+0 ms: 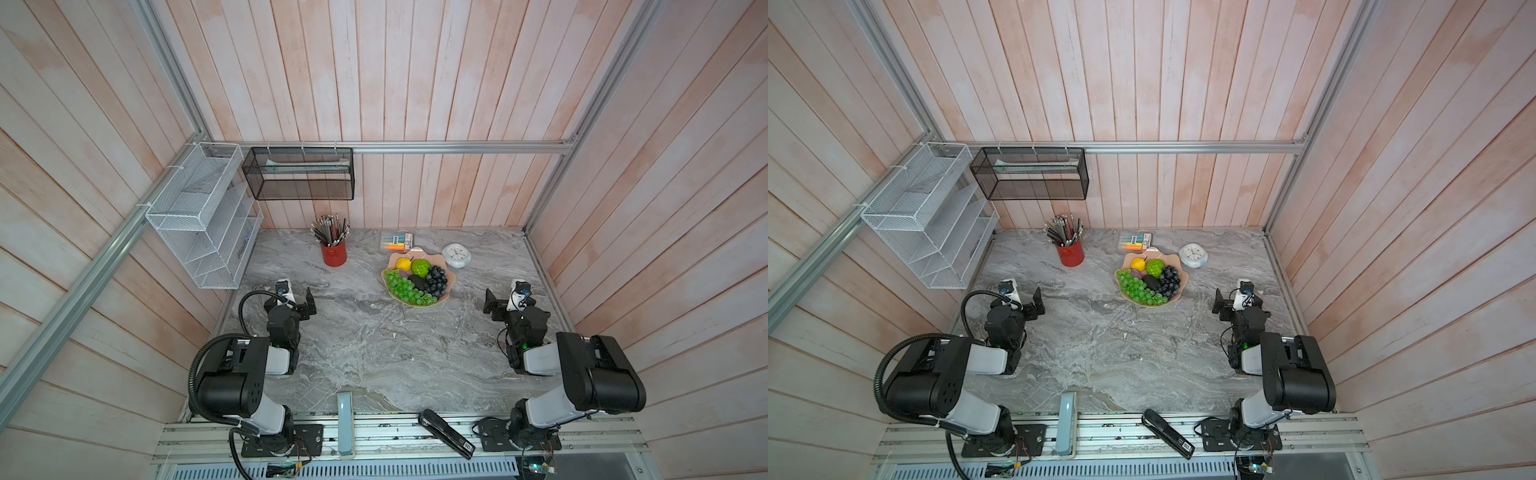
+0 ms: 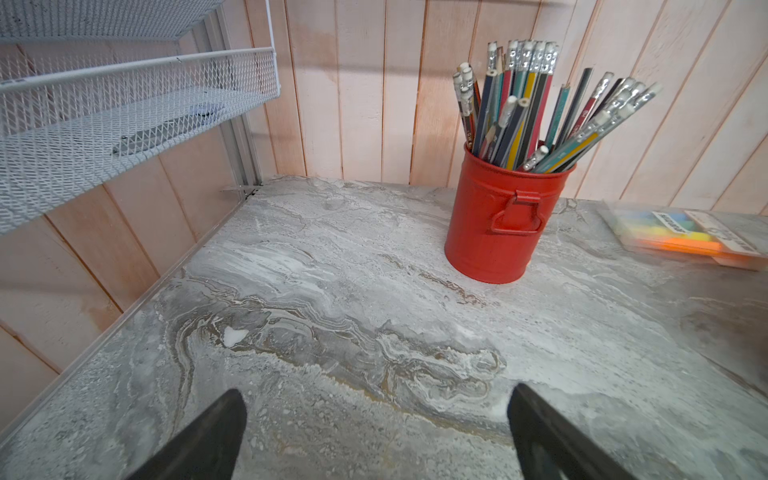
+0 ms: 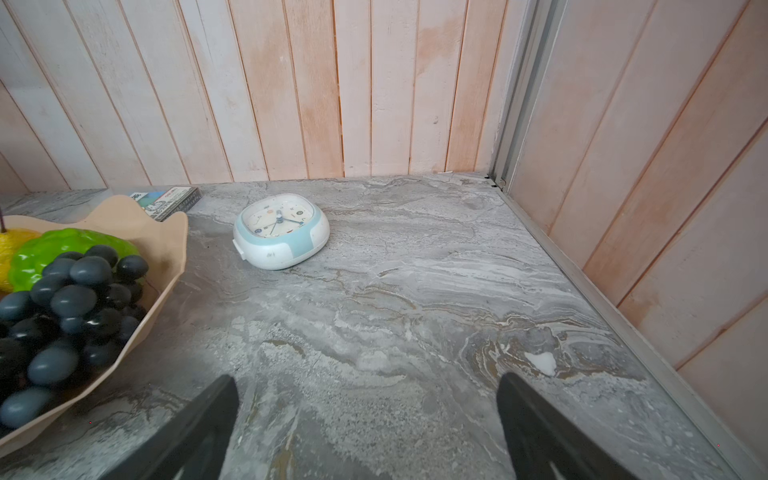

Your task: Place and organize the fake fruits in the fruit bowl

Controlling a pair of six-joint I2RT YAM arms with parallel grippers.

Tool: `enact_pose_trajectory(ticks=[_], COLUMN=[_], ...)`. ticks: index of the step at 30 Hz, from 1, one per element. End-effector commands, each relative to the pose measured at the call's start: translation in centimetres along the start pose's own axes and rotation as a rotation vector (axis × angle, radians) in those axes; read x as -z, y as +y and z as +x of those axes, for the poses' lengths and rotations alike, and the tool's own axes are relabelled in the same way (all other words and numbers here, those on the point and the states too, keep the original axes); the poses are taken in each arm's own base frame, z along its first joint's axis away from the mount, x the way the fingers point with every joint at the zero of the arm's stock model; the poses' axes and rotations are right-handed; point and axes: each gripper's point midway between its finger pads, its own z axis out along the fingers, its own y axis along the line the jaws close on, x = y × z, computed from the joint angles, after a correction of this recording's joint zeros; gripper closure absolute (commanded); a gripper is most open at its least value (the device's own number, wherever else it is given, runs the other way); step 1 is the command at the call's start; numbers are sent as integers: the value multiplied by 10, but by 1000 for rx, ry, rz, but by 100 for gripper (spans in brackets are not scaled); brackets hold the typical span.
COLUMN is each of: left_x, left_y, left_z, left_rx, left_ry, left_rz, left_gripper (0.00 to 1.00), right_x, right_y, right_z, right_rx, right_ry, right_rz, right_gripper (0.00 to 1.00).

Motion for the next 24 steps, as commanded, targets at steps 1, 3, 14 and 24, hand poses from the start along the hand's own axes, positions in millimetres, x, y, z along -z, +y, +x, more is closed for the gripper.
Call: enact_pose_trajectory(ticks=[1, 3, 14, 24], left_x=[1, 0, 1, 1], left_y=[1, 0, 0, 0], left_z=[-12, -11, -12, -12], left_rx=[4, 4, 8, 7], left_ry=[-45, -43, -43, -44], left_rz=[4, 6, 15, 16], left_gripper=[0, 0, 0, 0], right_x=[-2, -2, -2, -2], right_y=[1, 2, 1, 2], right_z=[-7, -7, -8, -7], right_rx=[6, 6, 5, 7], right_ry=[-16, -15, -18, -16], right_rz=[-12, -12, -11, -14], right_gripper=[2, 2, 2, 2])
